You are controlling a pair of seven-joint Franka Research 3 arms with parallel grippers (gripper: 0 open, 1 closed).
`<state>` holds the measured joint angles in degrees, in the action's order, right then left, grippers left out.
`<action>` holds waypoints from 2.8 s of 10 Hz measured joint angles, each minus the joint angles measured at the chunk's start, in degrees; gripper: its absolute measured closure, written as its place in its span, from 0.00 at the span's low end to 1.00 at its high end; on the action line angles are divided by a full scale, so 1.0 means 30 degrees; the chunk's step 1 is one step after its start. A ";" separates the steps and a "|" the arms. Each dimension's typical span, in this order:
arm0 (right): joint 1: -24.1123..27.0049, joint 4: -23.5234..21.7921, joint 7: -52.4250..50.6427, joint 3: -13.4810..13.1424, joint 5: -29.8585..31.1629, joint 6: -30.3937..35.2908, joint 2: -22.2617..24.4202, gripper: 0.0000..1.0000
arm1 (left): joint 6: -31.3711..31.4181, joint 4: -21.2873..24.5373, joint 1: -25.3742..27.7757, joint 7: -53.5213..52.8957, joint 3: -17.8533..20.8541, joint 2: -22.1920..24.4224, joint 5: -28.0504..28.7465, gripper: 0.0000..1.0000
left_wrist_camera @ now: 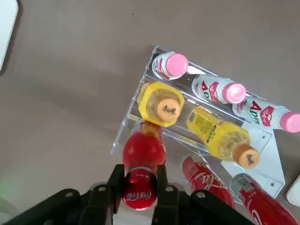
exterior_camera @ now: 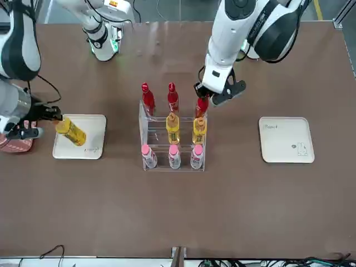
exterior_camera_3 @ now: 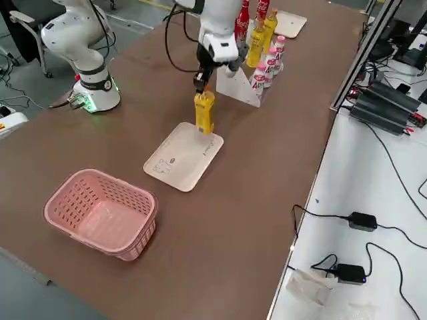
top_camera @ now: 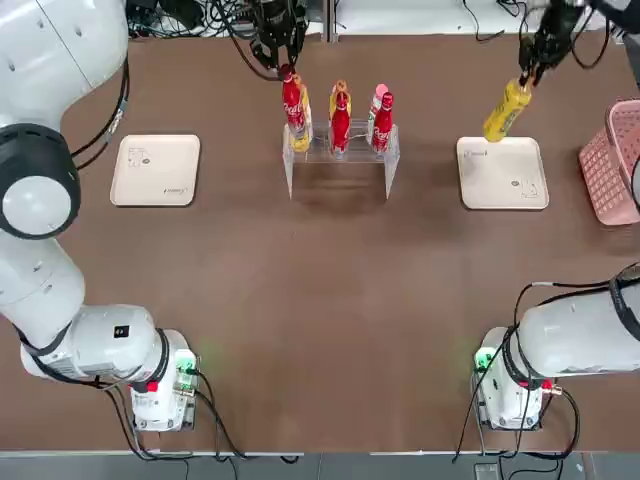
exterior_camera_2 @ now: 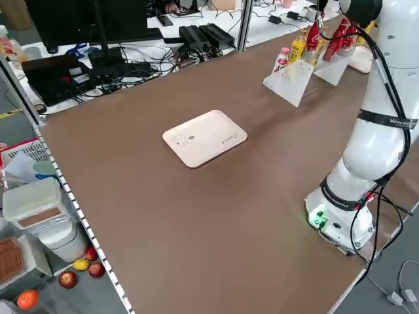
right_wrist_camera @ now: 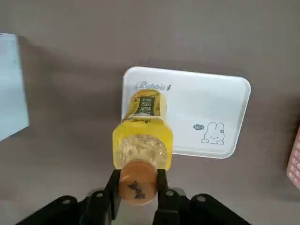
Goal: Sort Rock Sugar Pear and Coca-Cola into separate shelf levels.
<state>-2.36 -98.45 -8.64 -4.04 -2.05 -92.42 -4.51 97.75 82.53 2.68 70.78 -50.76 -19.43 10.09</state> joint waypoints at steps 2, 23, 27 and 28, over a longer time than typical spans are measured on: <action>-0.1462 0.2680 0.0536 0.0114 -0.0163 0.1976 0.0118 0.66 | -0.0193 -0.0019 -0.0209 0.0370 -0.0013 -0.0007 0.0018 0.68; -0.7570 0.7869 1.2015 0.2536 -0.4280 0.2170 -0.4423 0.66 | -0.2455 -0.0172 -0.0436 0.0846 -0.0519 -0.0020 -0.0140 0.68; -0.7278 0.7917 1.2183 0.2247 -0.4366 0.2483 -0.4699 0.66 | -0.2409 -0.0224 0.0141 0.0579 -0.0533 -0.0032 -0.0219 0.68; -0.7090 0.7916 1.2185 0.2222 -0.4368 0.2588 -0.4731 0.66 | -0.2370 -0.0225 0.0154 0.0577 -0.0533 -0.0033 -0.0219 0.68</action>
<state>-23.63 -74.70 27.91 2.62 -15.16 -84.66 -18.70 90.64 81.85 3.14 72.51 -52.36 -19.53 9.43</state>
